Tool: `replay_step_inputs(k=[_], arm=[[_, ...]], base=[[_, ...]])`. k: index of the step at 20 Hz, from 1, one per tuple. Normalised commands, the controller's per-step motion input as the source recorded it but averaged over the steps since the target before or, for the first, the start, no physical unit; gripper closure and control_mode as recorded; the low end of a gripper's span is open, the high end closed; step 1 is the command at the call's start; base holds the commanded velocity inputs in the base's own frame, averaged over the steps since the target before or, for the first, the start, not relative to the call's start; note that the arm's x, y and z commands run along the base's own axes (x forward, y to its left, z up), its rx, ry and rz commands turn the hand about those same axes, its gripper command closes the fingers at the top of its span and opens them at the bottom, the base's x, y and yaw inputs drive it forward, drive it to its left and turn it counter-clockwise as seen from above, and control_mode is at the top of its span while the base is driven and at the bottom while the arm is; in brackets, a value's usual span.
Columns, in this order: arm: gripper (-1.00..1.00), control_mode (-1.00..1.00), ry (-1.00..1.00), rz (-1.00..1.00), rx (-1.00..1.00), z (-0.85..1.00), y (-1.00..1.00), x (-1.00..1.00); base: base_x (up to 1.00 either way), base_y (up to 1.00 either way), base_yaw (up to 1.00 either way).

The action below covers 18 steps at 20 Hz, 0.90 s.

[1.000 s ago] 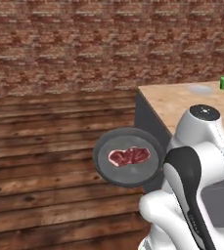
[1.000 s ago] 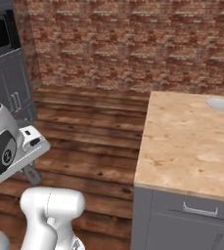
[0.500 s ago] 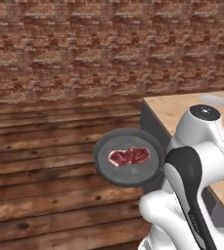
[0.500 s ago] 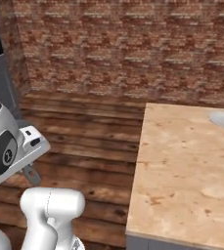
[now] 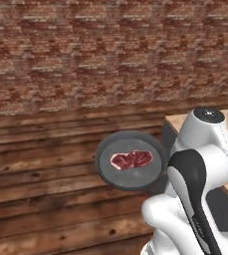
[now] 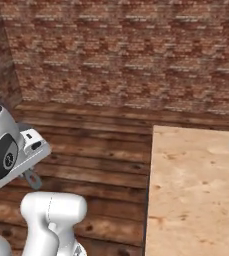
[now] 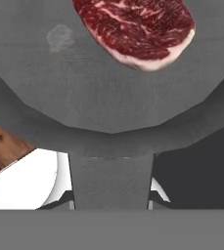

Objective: Pick up the pan with the steak in it and place it on the dining table. Then place the steak on the plate.

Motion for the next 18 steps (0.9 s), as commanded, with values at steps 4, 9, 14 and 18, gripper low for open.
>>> replay_step_inputs(k=[4, 9, 14, 18], arm=[[1.00, 1.00, 0.00, 0.00, 0.00, 0.00, 0.00, 0.00], [1.00, 1.00, 0.00, 0.00, 0.00, 0.00, 0.00, 0.00], [1.00, 1.00, 0.00, 0.00, 0.00, 0.00, 0.00, 0.00], [1.00, 1.00, 0.00, 0.00, 0.00, 0.00, 0.00, 0.00]], base=[[0.95, 0.49, -0.05], [0.97, 0.43, -0.05], [0.99, 0.41, -0.06], [1.00, 0.42, -0.06]])
